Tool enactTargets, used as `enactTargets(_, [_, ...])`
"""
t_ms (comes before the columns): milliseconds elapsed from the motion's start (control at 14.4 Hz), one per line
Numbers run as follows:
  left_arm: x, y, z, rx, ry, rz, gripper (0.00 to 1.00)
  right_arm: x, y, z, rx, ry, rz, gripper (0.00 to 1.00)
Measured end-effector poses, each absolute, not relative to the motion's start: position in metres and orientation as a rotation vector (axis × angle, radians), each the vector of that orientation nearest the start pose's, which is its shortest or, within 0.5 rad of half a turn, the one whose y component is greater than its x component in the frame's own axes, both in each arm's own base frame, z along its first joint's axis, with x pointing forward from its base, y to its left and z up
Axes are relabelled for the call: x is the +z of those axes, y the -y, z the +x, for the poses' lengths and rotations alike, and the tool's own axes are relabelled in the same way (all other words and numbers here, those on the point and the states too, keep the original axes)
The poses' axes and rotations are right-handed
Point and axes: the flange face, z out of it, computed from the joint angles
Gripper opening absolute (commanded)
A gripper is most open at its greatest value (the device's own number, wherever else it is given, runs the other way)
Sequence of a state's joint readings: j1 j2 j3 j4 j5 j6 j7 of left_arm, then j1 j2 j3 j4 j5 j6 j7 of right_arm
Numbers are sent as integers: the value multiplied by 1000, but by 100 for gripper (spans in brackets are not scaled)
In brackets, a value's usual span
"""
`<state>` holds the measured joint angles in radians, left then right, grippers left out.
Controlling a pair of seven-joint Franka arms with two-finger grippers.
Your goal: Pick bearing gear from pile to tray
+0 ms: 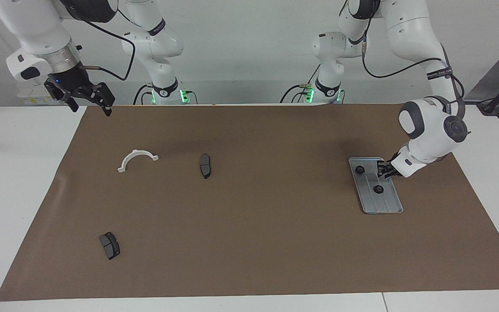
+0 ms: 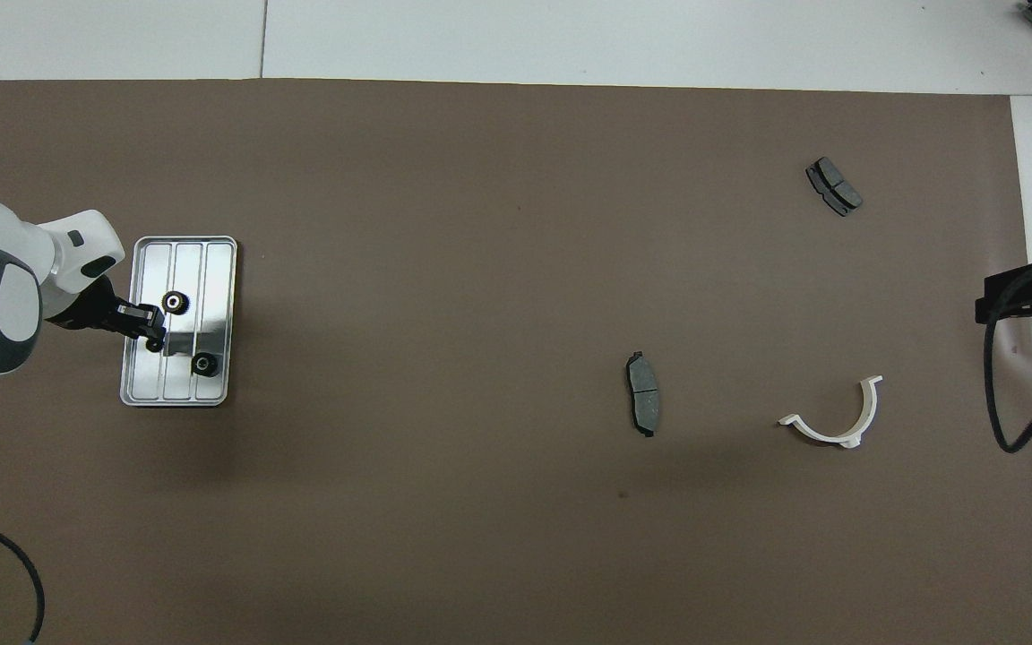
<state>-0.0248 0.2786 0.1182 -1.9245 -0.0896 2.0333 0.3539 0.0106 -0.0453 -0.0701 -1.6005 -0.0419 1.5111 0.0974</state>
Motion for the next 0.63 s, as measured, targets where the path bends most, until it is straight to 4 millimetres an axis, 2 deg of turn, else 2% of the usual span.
enactTargets(139, [349, -48, 594, 201, -347, -3193, 100, 630, 37, 533, 69, -251, -3170, 100])
enactTargets(278, [375, -48, 600, 129, -350, -3190, 100, 630, 37, 533, 69, -251, -3170, 100])
enactTargets(487, [430, -47, 606, 51, -279, -3198, 100, 630, 37, 533, 69, -251, -3170, 100])
enactTargets(626, [469, -45, 603, 39, -202, -3208, 100, 630, 37, 533, 69, -251, -3170, 100])
